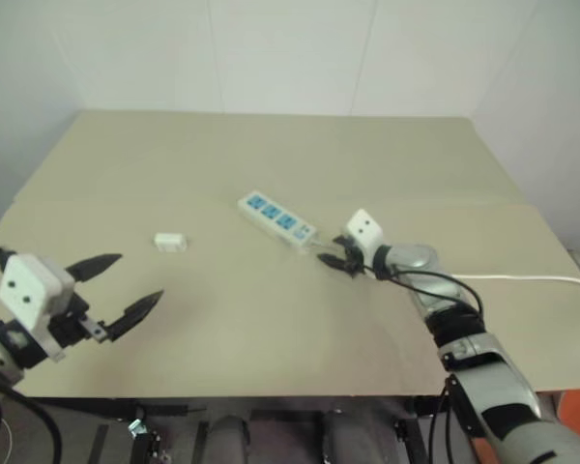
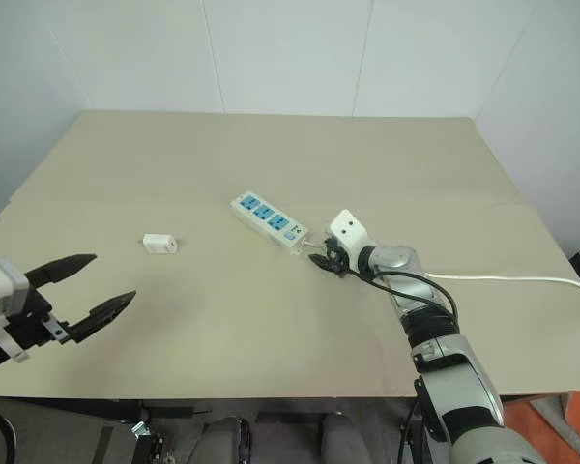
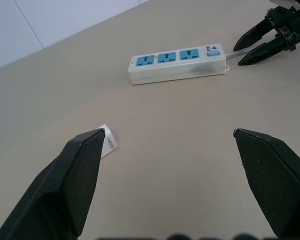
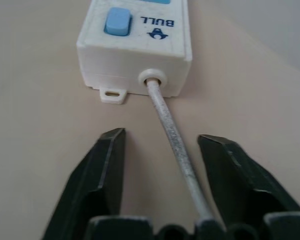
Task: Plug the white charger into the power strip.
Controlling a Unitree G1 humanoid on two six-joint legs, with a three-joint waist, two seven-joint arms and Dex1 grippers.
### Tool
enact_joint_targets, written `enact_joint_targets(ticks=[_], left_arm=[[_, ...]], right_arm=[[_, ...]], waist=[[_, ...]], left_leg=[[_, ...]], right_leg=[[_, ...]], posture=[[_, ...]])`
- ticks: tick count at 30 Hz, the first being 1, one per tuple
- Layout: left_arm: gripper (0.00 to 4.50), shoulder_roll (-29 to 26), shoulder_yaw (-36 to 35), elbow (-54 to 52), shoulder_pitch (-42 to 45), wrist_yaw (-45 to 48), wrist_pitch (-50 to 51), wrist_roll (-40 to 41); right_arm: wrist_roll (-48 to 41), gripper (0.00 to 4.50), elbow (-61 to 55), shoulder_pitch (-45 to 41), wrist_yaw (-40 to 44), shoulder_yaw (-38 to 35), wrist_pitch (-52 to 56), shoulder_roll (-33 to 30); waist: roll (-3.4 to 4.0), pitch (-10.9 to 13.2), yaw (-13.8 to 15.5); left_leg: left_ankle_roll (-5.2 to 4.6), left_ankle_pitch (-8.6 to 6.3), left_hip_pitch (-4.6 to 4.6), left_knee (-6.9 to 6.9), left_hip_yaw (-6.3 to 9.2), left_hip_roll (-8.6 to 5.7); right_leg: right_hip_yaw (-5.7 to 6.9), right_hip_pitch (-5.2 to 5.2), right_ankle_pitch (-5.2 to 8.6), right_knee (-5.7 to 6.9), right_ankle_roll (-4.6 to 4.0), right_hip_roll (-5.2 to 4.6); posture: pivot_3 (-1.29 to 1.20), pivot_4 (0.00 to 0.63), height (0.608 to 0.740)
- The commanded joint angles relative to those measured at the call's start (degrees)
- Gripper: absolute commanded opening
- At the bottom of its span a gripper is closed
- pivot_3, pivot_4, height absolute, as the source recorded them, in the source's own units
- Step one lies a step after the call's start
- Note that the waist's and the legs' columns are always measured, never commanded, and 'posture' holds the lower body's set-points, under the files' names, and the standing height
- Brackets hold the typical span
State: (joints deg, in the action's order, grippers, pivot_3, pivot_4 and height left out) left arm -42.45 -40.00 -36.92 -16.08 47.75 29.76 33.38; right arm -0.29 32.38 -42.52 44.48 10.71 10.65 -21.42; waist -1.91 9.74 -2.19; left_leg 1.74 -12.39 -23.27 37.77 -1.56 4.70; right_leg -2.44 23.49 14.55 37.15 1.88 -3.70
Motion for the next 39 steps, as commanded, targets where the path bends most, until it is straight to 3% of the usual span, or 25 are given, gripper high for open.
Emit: enact_joint_targets(ticks=[1,5,11,14,22,27,39], left_arm=[[4.50,-0.28,-1.03,-1.52,-0.10,-0.49,-1.61,0.70],[4.50,-0.46,-0.46,-1.32,0.28,-0.46,-1.64,0.72],[4.50,-0.76,0.25,-1.07,0.59,-0.25,-1.74,1.12],[4.50,-0.91,0.40,-0.75,0.54,-0.17,-1.91,1.12],[4.50,-2.27,2.63,1.27,3.18,0.45,-2.17,1.10],[4.50,-2.28,3.45,1.72,4.11,0.88,-2.36,1.60],[4.50,-2.46,4.60,2.09,5.30,0.82,-2.16,1.81]], right_arm=[[-0.63,1.40,-1.11,-0.28,1.68,-0.75,-1.06,-0.45],[-1.89,0.02,-6.05,2.08,4.26,-0.91,-1.71,-0.81],[-8.19,0.02,-21.79,13.00,14.48,-1.82,-0.79,-5.65],[-8.38,0.02,-25.37,17.23,14.04,-2.33,-1.08,-7.30],[-12.74,2.70,-26.03,20.51,11.09,-6.65,-4.69,-4.77],[-17.36,4.46,-27.84,21.71,8.32,-9.97,-7.51,0.47],[-10.80,4.46,-22.51,19.69,-1.02,-3.71,-11.05,10.85]], waist=[[0.00,0.00,-0.09],[0.00,0.00,-0.22],[0.00,0.00,-0.04],[0.00,0.00,0.00],[0.00,0.00,-0.14],[0.00,0.00,-0.14],[0.00,0.00,-0.21]], left_leg=[[0.00,0.00,0.00,0.00,0.00,0.00],[0.00,0.00,-0.01,-0.02,0.00,0.04],[0.00,0.00,-0.03,-0.03,-0.01,0.08],[0.02,-0.02,-0.02,-0.04,-0.01,0.08],[0.02,-0.02,0.12,-0.03,-0.02,0.13],[0.02,-0.02,-0.01,-0.05,-0.02,0.13],[0.02,-0.02,-0.04,-0.05,-0.02,0.15]], right_leg=[[0.00,0.00,0.00,0.00,0.00,0.00],[0.00,0.01,0.00,-0.01,0.00,0.04],[-0.01,0.05,0.00,-0.02,0.00,0.09],[-0.02,0.03,0.02,-0.03,-0.01,0.09],[-0.13,0.02,-0.01,-0.01,-0.09,0.25],[-0.16,0.14,0.02,0.00,-0.12,0.25],[-0.17,0.24,0.01,0.07,-0.13,0.27]], posture=[[0.00,0.150,0.740],[0.00,0.150,0.740],[0.00,0.150,0.740],[0.00,0.150,0.740],[0.00,0.150,0.740],[0.00,0.150,0.740],[0.00,0.150,0.740]])
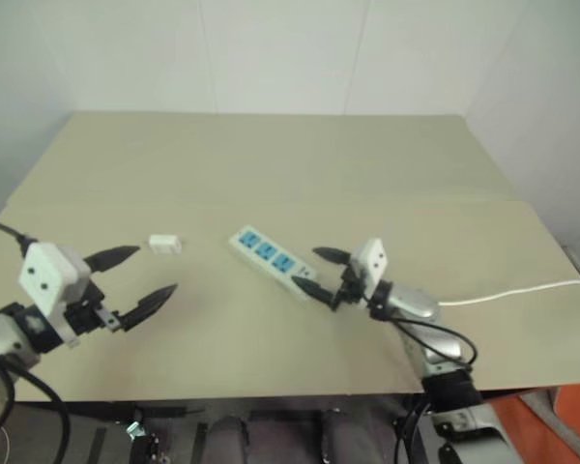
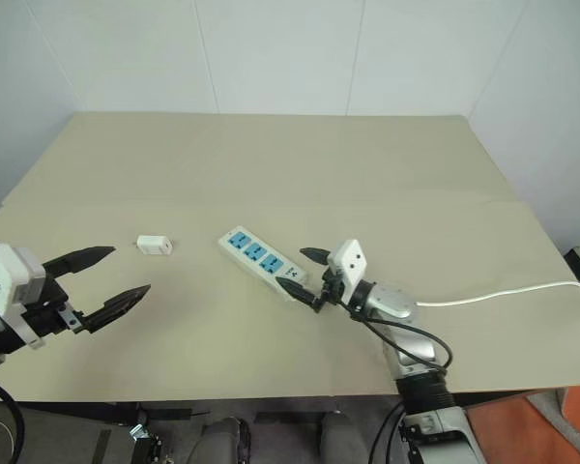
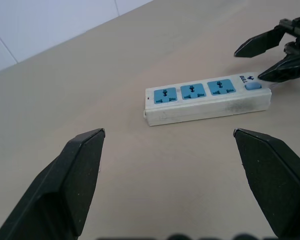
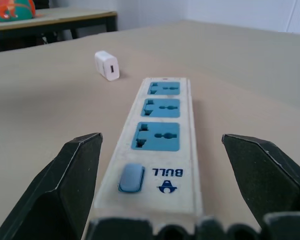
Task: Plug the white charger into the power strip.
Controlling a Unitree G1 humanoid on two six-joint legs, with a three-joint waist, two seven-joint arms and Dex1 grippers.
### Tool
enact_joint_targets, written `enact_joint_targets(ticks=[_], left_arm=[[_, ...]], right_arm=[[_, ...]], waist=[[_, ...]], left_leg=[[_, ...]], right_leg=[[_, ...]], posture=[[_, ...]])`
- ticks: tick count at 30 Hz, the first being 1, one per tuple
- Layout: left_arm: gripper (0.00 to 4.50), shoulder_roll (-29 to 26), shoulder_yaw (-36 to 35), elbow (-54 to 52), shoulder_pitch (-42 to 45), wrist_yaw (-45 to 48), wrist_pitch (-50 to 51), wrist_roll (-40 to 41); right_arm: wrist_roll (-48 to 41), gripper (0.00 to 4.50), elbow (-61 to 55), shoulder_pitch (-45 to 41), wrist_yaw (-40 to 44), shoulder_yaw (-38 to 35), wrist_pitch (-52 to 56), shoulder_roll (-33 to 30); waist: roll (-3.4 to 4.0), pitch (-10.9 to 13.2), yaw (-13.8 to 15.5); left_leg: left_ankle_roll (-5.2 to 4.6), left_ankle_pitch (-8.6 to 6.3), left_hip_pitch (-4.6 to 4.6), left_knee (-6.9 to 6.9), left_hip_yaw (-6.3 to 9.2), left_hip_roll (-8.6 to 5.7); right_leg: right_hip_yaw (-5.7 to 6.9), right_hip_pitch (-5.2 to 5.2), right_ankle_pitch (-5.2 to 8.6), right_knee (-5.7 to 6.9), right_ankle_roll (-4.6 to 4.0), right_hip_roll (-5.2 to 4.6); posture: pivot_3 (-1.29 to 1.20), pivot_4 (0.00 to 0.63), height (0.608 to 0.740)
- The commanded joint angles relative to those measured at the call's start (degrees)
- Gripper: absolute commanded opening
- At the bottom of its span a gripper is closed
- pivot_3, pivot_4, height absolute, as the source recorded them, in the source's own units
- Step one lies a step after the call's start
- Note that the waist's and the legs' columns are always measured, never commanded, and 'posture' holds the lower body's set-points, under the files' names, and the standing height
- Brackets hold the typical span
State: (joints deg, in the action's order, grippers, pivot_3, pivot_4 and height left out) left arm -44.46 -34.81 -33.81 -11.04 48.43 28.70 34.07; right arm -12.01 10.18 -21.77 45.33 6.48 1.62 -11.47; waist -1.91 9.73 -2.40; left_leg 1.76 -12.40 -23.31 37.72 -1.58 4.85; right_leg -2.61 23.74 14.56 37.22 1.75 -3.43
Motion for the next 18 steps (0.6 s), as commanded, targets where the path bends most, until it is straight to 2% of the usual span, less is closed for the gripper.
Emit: enact_joint_targets(ticks=[1,18], left_arm=[[4.50,-0.43,-0.73,-1.17,0.14,0.13,-1.04,1.22],[4.50,-0.53,-0.97,-1.76,-0.44,-0.31,-1.23,1.73]], right_arm=[[2.07,4.46,-0.09,-1.03,-2.55,1.37,-2.32,1.27],[8.82,4.46,10.50,-1.40,-8.07,4.78,-8.83,4.31]], waist=[[0.00,0.00,0.01],[-0.14,-0.10,-0.30]], left_leg=[[0.00,0.00,0.00,0.00,0.00,0.00],[0.00,0.00,0.21,0.00,0.00,0.02]], right_leg=[[0.00,0.00,0.00,0.00,0.00,0.00],[0.00,-0.18,-0.01,0.03,-0.01,0.01]], posture=[[0.00,0.150,0.740],[0.00,0.150,0.740]])
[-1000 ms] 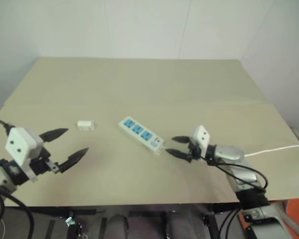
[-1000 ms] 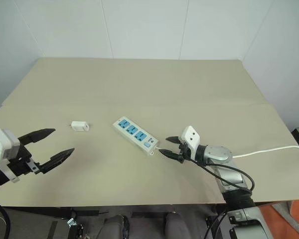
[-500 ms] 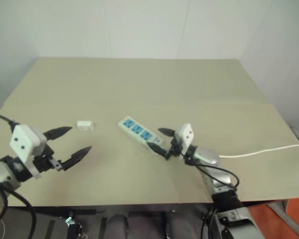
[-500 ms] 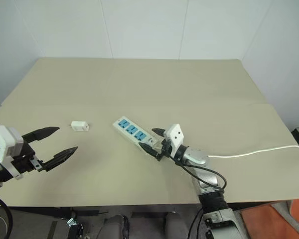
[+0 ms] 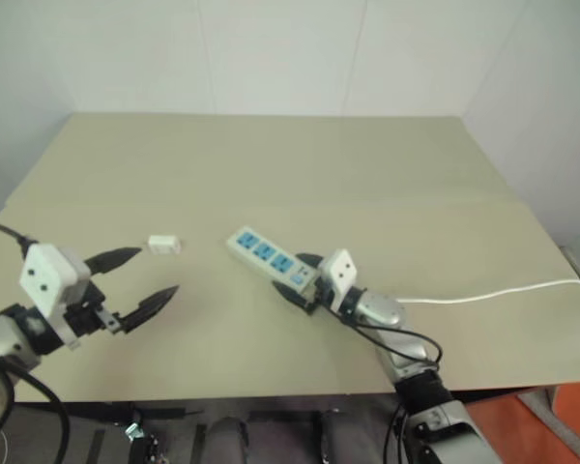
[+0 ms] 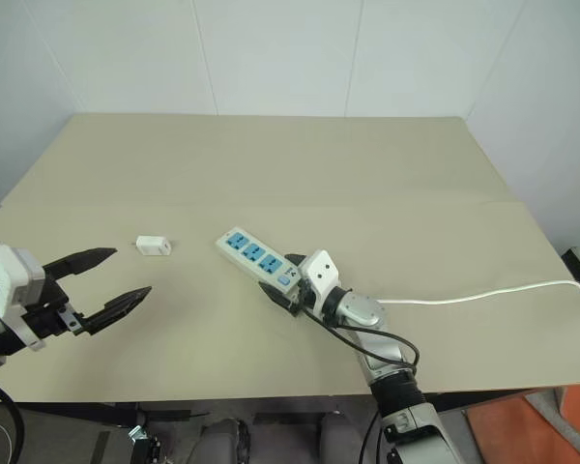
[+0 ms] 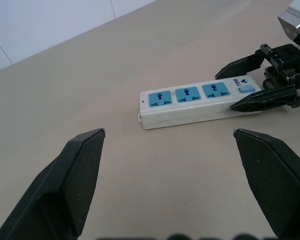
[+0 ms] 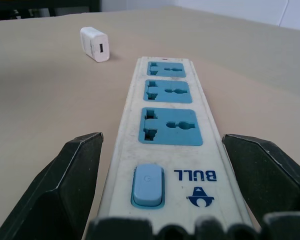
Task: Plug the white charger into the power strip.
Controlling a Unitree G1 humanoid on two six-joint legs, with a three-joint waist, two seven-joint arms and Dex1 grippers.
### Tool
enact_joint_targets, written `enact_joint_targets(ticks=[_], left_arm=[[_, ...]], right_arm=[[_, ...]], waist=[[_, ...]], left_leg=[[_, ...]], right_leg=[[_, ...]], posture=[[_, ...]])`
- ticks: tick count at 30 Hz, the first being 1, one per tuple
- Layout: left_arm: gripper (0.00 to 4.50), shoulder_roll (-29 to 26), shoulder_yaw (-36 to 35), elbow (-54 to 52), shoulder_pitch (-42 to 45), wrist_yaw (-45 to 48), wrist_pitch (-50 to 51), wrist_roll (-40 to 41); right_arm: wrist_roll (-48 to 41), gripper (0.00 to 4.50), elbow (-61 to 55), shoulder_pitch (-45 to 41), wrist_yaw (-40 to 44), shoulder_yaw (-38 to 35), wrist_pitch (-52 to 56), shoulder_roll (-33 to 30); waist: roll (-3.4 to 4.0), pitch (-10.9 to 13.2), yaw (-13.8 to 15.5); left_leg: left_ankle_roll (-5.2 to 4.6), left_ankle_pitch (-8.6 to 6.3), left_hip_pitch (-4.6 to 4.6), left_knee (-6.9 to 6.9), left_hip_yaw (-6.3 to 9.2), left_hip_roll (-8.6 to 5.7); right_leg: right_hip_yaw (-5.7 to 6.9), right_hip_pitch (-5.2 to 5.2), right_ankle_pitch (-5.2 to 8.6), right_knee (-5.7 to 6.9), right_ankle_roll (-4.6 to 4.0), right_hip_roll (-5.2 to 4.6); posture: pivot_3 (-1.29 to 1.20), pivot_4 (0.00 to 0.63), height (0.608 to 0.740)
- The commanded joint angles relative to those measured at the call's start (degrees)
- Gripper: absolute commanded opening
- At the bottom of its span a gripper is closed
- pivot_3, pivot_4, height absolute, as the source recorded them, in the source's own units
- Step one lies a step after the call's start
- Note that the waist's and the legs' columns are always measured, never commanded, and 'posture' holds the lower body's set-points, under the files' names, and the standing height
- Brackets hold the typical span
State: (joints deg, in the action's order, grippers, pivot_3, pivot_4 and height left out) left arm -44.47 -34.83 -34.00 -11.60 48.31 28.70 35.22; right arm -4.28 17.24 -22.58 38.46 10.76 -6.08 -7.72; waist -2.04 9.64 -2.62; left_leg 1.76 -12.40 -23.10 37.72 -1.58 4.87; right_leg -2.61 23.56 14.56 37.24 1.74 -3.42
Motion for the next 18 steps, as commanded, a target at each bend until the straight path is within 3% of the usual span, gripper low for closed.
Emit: enact_joint_targets(ticks=[1,18], left_arm=[[4.50,-0.52,-0.95,-1.60,0.14,-0.21,-1.25,0.60],[4.50,-0.36,-0.97,-1.82,-0.20,-0.22,-1.62,0.53]], right_arm=[[1.21,4.46,4.09,-0.87,-1.44,0.35,-1.81,0.69],[-0.50,4.46,0.61,0.46,-1.38,-1.57,-0.23,-1.41]], waist=[[-0.03,-0.02,-0.14],[-0.03,-0.02,0.32]], left_leg=[[0.00,0.00,0.06,0.00,0.00,0.00],[0.01,0.00,0.25,-0.03,0.00,0.01]], right_leg=[[0.00,-0.06,0.00,0.00,0.00,0.00],[0.01,-0.27,0.01,-0.06,-0.02,-0.01]], posture=[[0.00,0.150,0.740],[0.00,0.150,0.740]])
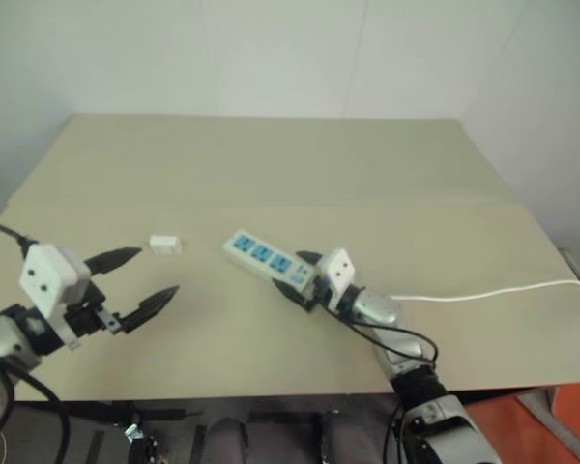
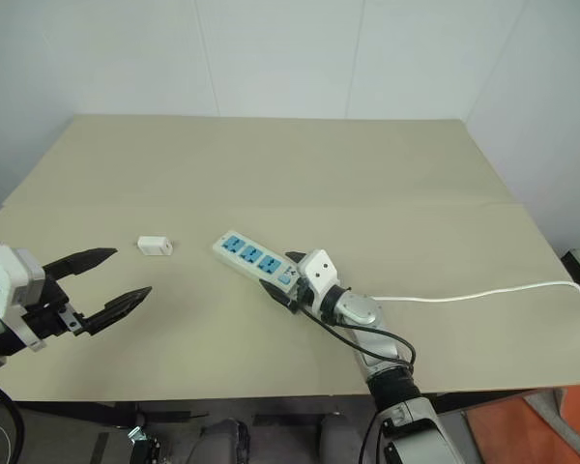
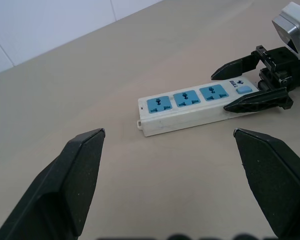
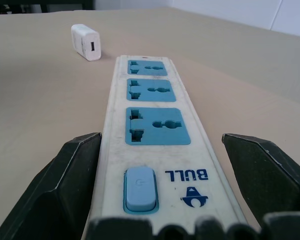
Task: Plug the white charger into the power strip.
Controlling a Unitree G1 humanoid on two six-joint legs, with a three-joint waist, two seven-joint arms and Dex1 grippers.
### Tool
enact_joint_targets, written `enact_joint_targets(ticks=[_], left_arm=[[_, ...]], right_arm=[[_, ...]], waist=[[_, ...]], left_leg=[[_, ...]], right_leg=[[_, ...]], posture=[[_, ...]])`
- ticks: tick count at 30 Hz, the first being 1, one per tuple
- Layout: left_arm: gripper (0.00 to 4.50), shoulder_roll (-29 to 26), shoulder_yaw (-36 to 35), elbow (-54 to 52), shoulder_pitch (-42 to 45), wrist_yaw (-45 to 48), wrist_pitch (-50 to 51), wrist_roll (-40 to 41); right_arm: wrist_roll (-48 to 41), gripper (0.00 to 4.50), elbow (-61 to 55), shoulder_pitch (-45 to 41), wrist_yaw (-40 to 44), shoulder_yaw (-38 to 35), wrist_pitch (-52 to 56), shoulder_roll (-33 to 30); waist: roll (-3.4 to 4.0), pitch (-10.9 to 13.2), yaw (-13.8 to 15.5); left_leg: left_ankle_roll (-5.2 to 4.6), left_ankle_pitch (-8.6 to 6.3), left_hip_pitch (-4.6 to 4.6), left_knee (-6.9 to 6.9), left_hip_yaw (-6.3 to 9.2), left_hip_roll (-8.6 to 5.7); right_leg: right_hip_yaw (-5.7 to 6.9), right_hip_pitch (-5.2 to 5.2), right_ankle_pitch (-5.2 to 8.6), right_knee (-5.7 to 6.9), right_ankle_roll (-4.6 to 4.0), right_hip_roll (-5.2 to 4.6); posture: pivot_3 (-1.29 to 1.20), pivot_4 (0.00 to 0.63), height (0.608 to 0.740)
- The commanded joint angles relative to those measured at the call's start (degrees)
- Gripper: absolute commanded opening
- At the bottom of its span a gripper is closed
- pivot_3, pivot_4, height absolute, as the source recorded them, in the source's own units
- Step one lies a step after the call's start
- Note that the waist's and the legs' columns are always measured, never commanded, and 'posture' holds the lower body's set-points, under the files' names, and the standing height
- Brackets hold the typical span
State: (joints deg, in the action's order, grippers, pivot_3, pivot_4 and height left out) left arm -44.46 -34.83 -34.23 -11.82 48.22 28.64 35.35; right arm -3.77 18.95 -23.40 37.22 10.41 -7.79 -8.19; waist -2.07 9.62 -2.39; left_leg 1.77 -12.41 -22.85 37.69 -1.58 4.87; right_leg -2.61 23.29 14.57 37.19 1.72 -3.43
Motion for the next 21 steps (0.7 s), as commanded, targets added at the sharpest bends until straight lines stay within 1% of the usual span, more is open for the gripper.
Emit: enact_joint_targets(ticks=[1,9,12,17,21], left_arm=[[4.50,-0.35,-0.95,-1.55,0.02,-0.15,-1.59,0.39],[4.50,-0.05,-0.66,-1.77,0.06,-0.36,-1.68,0.52],[4.50,0.08,-0.38,-1.70,0.15,-0.46,-1.79,0.45],[4.50,0.21,0.05,-1.69,0.35,-0.62,-1.88,0.48],[4.50,0.14,0.54,-1.56,0.69,-0.66,-1.96,0.51]], right_arm=[[-0.69,4.46,-1.32,1.45,-0.64,-1.24,1.04,-1.00],[-1.26,4.46,-5.14,1.95,-3.10,-2.76,0.97,-0.92],[-0.82,4.46,-5.00,1.98,-2.62,-2.35,1.77,-1.47],[-1.62,4.46,-2.94,1.11,0.43,-1.41,3.21,-1.80],[-2.29,4.46,3.52,-2.64,4.60,-0.87,2.01,-0.86]], waist=[[0.00,0.00,0.15],[0.01,0.01,0.12],[0.01,0.01,0.07],[0.01,0.01,-0.01],[0.01,0.01,-0.23]], left_leg=[[0.00,0.00,-0.01,0.00,0.00,0.00],[0.00,0.00,-0.04,0.00,0.00,0.00],[0.00,0.00,-0.11,0.00,0.00,0.00],[0.00,0.00,-0.16,-0.02,0.00,0.00],[0.00,0.00,-0.14,-0.02,-0.01,0.00]], right_leg=[[0.00,0.00,0.00,-0.01,0.00,-0.01],[0.00,0.03,0.00,-0.03,0.00,-0.01],[0.00,0.09,0.00,-0.03,0.00,-0.01],[0.00,0.16,0.01,-0.03,-0.01,0.00],[0.00,0.14,0.00,-0.02,-0.01,0.00]], posture=[[0.00,0.150,0.740],[0.00,0.150,0.740],[0.00,0.150,0.740],[0.00,0.150,0.740],[0.00,0.150,0.740]])
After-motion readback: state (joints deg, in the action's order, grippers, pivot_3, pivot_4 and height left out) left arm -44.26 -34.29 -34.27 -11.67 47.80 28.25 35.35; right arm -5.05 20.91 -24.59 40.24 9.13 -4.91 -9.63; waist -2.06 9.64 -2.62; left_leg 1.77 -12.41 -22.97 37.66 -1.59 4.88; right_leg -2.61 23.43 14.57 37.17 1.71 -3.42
